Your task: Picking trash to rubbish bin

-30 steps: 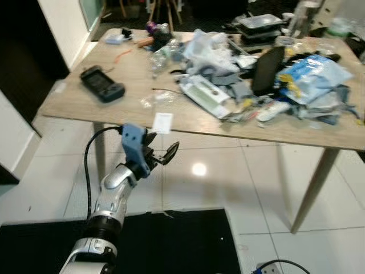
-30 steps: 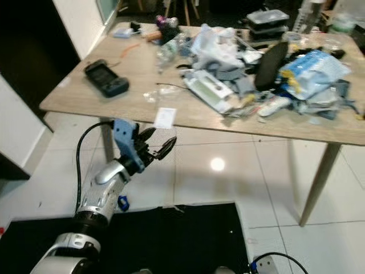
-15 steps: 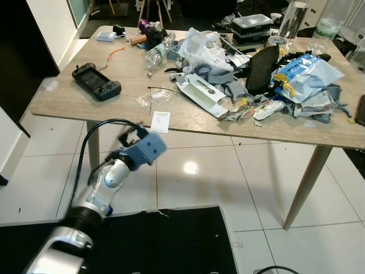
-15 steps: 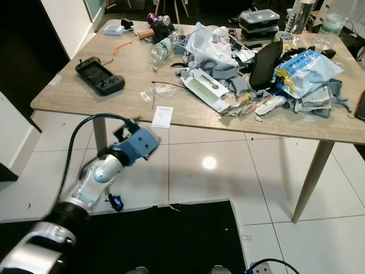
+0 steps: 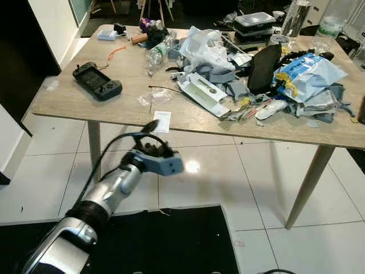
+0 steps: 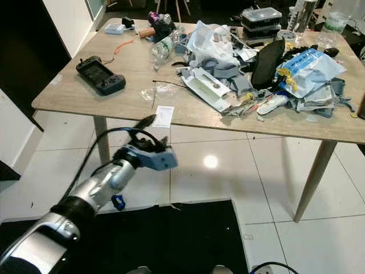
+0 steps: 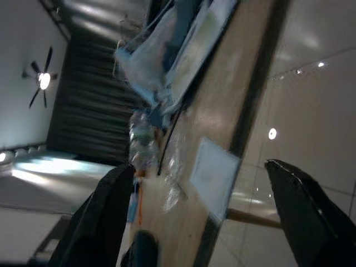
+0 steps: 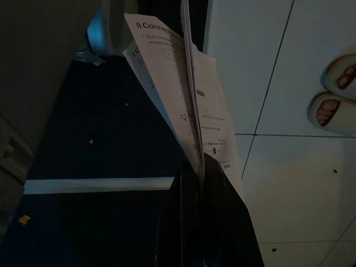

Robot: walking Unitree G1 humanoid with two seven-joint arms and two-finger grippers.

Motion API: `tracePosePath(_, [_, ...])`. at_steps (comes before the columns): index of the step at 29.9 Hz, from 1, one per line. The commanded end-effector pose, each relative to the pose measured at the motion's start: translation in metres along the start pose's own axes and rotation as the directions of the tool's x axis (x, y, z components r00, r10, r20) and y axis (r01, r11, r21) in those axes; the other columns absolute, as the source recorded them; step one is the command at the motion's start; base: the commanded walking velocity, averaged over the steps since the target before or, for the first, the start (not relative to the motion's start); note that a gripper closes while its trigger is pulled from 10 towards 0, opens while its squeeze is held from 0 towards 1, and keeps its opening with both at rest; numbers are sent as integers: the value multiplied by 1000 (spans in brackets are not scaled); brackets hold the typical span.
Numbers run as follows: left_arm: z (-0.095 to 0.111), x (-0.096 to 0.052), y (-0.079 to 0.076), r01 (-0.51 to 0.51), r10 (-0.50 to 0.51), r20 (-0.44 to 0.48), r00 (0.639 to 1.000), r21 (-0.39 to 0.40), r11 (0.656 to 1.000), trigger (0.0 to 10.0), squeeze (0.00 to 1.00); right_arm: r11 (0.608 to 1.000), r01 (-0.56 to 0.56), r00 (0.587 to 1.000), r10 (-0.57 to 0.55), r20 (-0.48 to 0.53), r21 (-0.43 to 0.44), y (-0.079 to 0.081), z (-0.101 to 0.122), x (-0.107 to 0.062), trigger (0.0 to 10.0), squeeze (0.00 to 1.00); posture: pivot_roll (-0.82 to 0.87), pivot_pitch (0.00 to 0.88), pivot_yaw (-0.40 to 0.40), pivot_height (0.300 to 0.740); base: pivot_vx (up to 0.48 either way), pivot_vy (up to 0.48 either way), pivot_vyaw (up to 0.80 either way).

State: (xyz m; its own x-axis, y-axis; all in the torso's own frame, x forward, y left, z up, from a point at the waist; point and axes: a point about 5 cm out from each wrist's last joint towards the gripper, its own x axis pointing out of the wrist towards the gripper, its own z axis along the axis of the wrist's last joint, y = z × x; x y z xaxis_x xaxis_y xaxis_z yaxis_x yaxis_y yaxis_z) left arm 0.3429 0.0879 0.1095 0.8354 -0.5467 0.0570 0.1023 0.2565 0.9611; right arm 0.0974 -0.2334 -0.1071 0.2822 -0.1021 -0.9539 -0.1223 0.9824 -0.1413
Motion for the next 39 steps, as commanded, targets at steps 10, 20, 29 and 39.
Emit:
tracePosePath(10, [14,13,-14,-7,8,-3,1000,77,997,10000,0,1000,-15,999,16,-50,13,6,-25,-2,10000,0,-78,186,60,740,0,0,0])
tracePosePath(20, [-13,11,5,-78,92,-119,989,117,990,10000,0,999,-37,996,38,-81,11,18,-46,-4,10000,0,-84,280,84,740,0,0,0])
tracePosePath(29, [-26,13,24,-139,163,-156,974,152,979,10000,0,999,-44,996,42,-77,-14,19,-49,-5,10000,0,-99,333,94,740,0,0,0])
tracePosePath(39, [-21,18,30,-185,205,-150,967,137,973,10000,0,999,-39,997,38,-72,-14,17,-50,-6,10000,0,-110,345,99,740,0,0,0])
